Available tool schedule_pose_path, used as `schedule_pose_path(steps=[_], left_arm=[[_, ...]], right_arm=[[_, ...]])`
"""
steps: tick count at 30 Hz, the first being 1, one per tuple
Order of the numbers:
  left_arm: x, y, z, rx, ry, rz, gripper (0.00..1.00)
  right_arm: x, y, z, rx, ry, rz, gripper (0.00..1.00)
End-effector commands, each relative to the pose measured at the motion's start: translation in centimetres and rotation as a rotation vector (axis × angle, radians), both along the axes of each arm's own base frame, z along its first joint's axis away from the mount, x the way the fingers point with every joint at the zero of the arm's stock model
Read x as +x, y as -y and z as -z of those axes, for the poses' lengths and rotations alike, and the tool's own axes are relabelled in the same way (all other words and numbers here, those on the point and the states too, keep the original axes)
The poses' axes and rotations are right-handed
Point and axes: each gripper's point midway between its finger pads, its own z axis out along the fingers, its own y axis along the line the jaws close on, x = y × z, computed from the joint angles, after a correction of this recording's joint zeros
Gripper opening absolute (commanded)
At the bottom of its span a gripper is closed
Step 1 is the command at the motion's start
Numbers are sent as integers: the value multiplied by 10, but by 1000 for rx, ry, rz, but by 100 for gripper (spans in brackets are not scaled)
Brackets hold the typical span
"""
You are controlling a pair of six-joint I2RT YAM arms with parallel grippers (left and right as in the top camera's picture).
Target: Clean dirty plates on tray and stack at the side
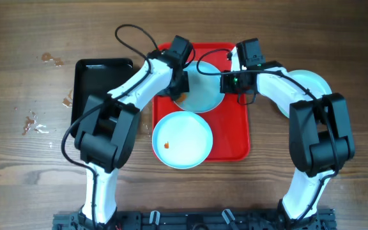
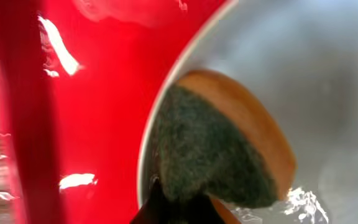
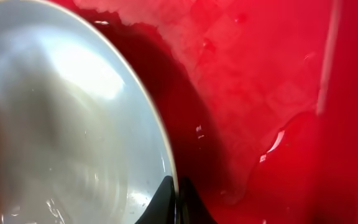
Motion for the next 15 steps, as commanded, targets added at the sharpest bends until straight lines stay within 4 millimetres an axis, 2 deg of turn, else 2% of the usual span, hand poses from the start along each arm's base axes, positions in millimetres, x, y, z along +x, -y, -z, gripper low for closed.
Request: schedule_pose_path(steps=[1, 7, 11, 13, 15], left_arm=[[22, -49, -5, 231, 54, -69, 4], [34, -44, -45, 223, 72, -75, 4], [29, -38, -64, 159, 55, -74, 4], [28, -40, -73, 134, 53, -83, 4], [22, -53, -93, 94, 39, -111, 4]], right_arm=[[-11, 10, 25, -55, -64, 12, 4], [-12, 10, 25, -56, -66, 12, 4], [-12, 10, 25, -55, -68, 18, 4], [-11, 11, 20, -58, -56, 20, 4], [-7, 17, 8, -90, -24, 30, 4]])
